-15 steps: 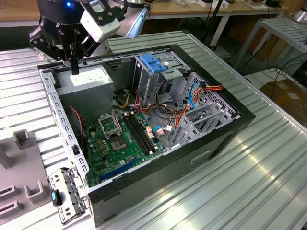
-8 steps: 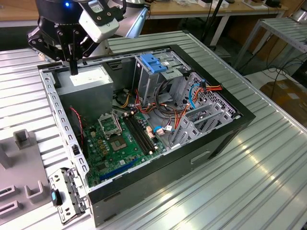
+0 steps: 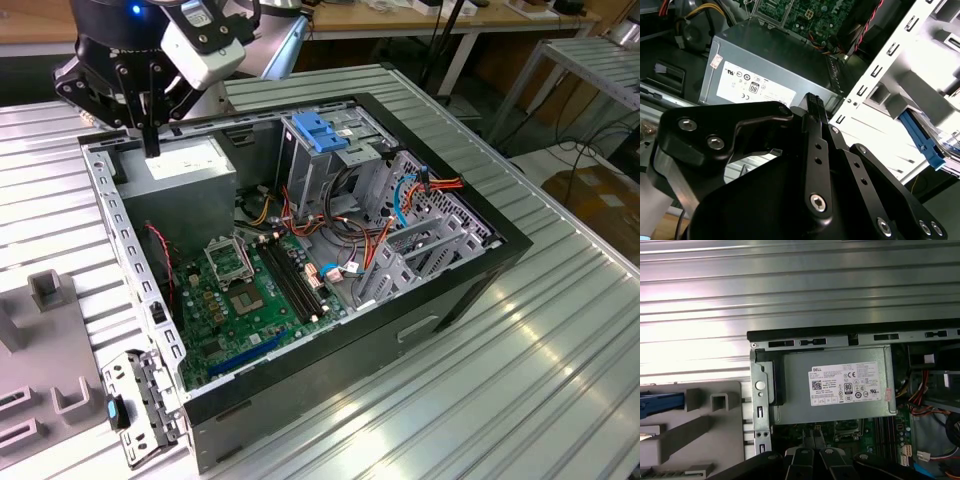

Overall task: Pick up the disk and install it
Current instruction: 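Reach for the disk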

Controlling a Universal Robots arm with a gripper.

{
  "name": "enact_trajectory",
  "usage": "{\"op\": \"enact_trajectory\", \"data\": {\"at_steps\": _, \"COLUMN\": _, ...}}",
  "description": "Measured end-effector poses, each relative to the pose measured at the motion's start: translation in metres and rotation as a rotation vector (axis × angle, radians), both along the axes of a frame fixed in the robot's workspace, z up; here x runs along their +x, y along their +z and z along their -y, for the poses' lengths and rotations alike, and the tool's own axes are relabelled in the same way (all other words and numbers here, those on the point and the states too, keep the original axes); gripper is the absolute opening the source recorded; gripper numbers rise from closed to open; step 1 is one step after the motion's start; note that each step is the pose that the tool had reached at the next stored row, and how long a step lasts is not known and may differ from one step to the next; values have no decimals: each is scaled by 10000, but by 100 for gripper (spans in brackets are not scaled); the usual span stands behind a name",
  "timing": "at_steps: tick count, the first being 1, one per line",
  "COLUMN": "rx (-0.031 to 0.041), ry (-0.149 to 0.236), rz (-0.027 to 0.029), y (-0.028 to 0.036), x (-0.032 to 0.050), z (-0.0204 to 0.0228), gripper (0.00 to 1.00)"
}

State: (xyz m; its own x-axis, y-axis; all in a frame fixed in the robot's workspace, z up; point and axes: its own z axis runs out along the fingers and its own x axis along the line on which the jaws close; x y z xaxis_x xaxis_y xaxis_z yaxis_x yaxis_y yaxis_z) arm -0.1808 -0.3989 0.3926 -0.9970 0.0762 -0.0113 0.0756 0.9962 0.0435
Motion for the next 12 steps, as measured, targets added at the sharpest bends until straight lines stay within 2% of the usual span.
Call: {"op": "enact_trajectory", "data": {"at_steps": 12, "rx": 1, "ry": -1, "rz": -26, "y": -1, "x": -33, "z": 0, "gripper": 11}}
